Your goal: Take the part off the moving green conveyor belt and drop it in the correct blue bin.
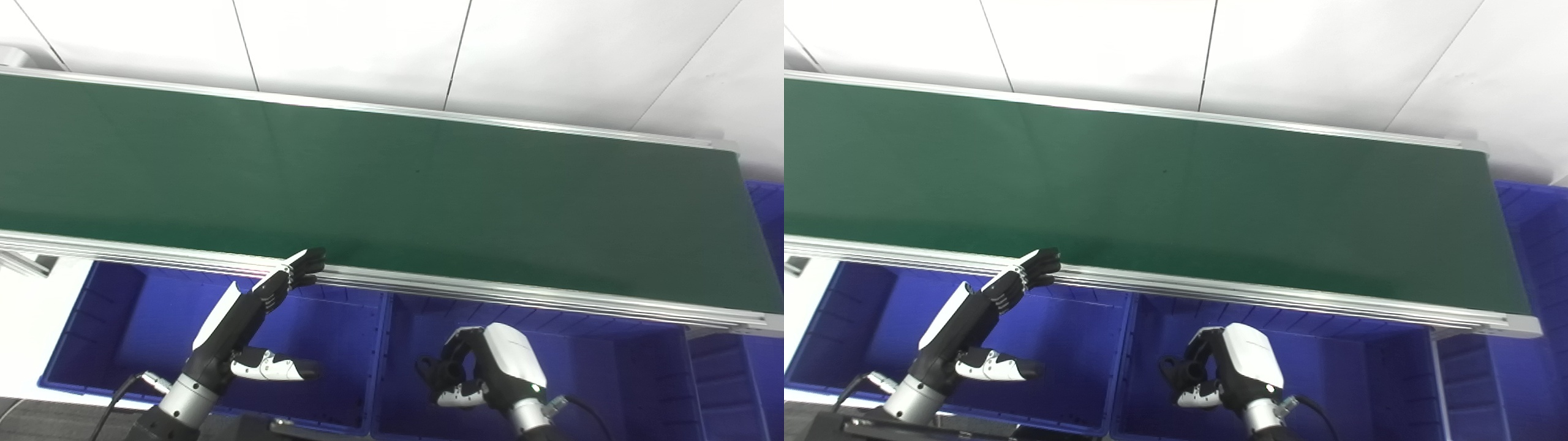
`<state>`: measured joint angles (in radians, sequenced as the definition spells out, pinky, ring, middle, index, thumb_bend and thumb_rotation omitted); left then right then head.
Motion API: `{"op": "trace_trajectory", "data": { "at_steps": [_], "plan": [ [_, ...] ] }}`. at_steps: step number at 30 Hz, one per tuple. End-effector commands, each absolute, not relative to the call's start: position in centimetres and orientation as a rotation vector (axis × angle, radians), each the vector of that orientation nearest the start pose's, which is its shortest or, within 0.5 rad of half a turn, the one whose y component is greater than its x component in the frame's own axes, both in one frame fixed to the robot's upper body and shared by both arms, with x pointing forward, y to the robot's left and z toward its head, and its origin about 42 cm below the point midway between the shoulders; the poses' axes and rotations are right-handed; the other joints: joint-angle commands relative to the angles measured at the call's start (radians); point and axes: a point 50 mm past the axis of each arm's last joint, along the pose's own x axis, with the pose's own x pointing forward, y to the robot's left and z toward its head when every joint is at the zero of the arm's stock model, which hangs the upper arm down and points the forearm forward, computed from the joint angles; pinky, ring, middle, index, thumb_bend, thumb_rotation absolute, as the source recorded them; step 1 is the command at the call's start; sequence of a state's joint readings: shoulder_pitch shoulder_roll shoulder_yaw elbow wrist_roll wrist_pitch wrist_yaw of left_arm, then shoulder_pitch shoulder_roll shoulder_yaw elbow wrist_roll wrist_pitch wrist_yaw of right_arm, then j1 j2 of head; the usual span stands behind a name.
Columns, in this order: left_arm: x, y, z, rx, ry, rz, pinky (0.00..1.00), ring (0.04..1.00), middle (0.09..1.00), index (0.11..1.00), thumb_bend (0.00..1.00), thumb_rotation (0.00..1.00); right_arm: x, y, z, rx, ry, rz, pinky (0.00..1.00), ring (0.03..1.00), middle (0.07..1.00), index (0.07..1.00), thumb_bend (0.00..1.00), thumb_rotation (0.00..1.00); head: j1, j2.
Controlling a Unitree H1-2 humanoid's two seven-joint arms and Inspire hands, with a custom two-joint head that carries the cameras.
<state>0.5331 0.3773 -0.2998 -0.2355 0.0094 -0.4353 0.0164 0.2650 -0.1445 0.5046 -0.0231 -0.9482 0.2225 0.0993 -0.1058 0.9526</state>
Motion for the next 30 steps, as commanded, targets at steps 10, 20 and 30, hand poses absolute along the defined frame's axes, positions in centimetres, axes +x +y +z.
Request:
{"op": "trace_trajectory", "data": {
  "at_steps": [10,20,30],
  "plan": [
    [8.5,25.2,9.2,0.163,-0.118,-0.316,0.84,0.887,0.911,0.900,0.76,0.48,17.2,-13.8,2.9,-1.162,0.408,0.685,1.00,0.931,0.911,0.911,0.61,1.00,-0.005,-0.009],
    [8.2,25.6,9.1,0.156,-0.107,-0.318,0.85,0.890,0.913,0.903,0.75,0.47,14.0,-14.4,6.7,-0.853,0.220,0.529,0.90,0.881,0.869,0.839,0.61,0.49,-0.022,-0.017],
    [8.5,25.9,8.5,0.152,-0.093,-0.334,0.85,0.889,0.913,0.901,0.74,0.46,10.7,-12.6,8.7,-0.379,0.090,0.426,0.69,0.792,0.829,0.836,0.72,0.57,-0.033,-0.038]
  ]
}}
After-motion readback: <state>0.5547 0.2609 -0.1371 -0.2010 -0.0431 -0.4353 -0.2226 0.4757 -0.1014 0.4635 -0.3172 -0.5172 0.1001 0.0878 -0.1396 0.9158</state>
